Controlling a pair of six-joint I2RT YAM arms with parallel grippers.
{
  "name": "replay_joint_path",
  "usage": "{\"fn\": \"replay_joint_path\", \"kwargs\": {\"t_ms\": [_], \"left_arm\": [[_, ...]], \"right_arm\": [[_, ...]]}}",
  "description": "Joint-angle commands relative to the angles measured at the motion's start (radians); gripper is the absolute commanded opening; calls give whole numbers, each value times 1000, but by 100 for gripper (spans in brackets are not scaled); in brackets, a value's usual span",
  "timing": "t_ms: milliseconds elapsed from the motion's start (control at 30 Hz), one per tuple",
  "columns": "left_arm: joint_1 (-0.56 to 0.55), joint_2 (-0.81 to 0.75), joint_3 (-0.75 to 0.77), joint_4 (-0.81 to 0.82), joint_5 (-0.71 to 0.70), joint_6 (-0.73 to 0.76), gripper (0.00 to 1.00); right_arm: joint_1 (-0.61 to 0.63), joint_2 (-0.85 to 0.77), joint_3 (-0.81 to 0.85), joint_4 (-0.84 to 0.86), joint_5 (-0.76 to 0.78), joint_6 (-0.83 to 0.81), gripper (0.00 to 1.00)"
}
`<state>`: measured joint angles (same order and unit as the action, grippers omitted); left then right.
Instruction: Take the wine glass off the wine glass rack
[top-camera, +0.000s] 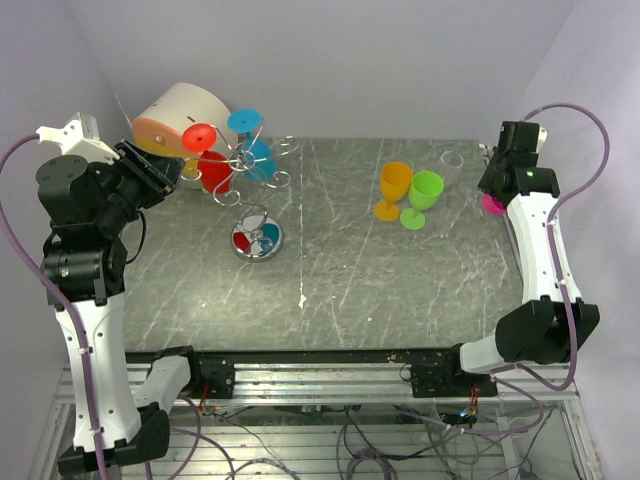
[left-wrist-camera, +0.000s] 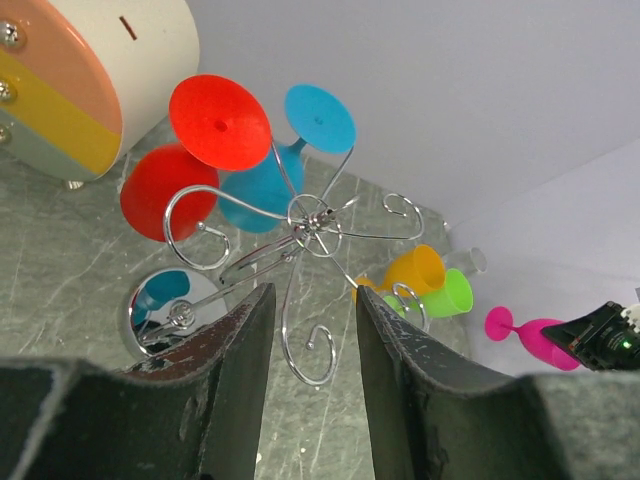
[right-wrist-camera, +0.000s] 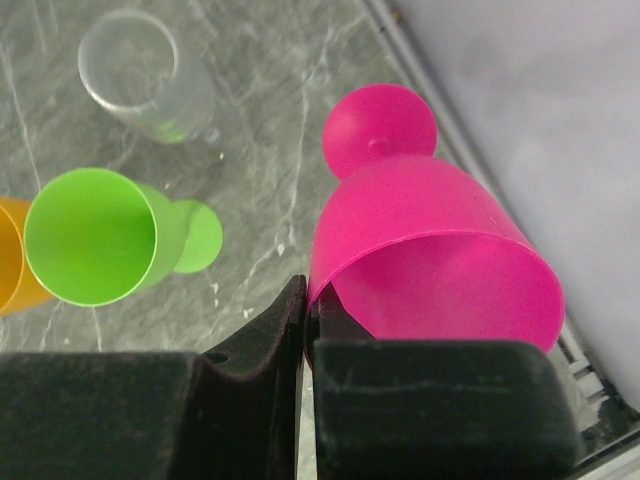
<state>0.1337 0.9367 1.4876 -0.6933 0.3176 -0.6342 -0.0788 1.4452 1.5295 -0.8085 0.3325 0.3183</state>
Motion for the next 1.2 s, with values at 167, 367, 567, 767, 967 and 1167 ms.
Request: {"fn": "replay_joint_path", "kwargs": {"t_ms": [167, 367, 567, 767, 967, 1167], "left_arm": [[-7, 36, 23, -11, -12, 36, 48], [-6, 29, 13, -6, -16, 31, 49], [-6, 36, 6, 0, -9, 25, 48], [-7, 40, 2, 3, -4, 25, 49], [-6, 45, 2, -3, -1, 22, 50], [-6, 50, 2, 1, -3, 15, 52]], "right_arm": [[-27, 136, 33, -8, -256, 11, 0], [-23, 207, 45, -22, -296, 2, 0], [2, 258, 55, -23, -328, -7, 0], [42, 304, 73, -30, -309, -11, 2], [63, 315, 73, -20, -294, -9, 10], [70, 263, 72, 4, -253, 0, 21]]}}
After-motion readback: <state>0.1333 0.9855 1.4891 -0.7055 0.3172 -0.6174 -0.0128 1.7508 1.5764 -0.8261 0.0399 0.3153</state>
